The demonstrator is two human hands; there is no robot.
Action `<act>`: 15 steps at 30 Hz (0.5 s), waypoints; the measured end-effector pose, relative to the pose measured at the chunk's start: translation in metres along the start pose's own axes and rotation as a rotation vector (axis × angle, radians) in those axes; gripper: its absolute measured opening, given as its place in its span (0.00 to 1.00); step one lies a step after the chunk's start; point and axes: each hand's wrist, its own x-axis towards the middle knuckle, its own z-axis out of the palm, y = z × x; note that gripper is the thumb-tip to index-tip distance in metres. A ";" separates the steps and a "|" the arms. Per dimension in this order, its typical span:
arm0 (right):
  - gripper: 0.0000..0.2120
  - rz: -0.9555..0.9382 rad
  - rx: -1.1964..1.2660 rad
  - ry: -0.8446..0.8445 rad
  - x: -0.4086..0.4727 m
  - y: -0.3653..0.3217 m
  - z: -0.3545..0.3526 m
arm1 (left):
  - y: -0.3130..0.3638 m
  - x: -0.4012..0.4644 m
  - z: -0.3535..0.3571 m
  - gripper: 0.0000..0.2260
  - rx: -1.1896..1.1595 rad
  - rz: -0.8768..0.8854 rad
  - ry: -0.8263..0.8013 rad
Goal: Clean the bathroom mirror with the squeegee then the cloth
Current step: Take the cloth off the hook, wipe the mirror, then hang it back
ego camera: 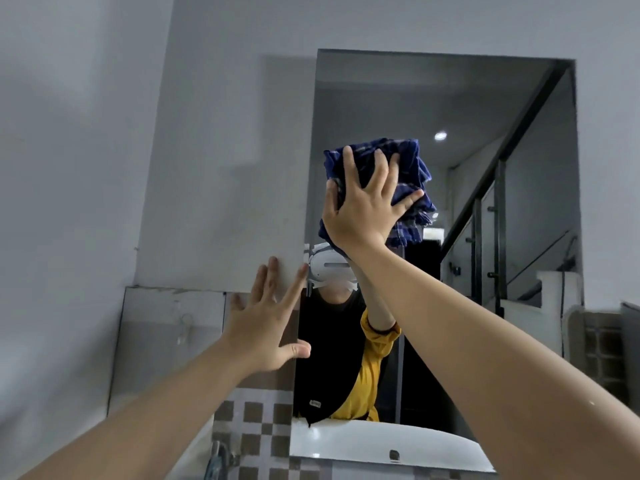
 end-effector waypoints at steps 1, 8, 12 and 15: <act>0.26 -0.045 -0.001 0.003 -0.002 -0.004 0.003 | -0.002 -0.001 0.002 0.53 -0.009 0.001 -0.010; 0.24 -0.377 -0.060 -0.032 -0.017 0.004 0.008 | -0.005 -0.004 0.006 0.53 -0.070 -0.013 0.005; 0.24 -0.492 -0.079 -0.053 -0.030 0.025 0.002 | 0.000 -0.009 0.011 0.50 -0.132 -0.072 -0.019; 0.24 -0.533 -0.104 -0.063 -0.038 0.047 -0.004 | 0.006 -0.012 0.017 0.47 -0.226 -0.102 -0.055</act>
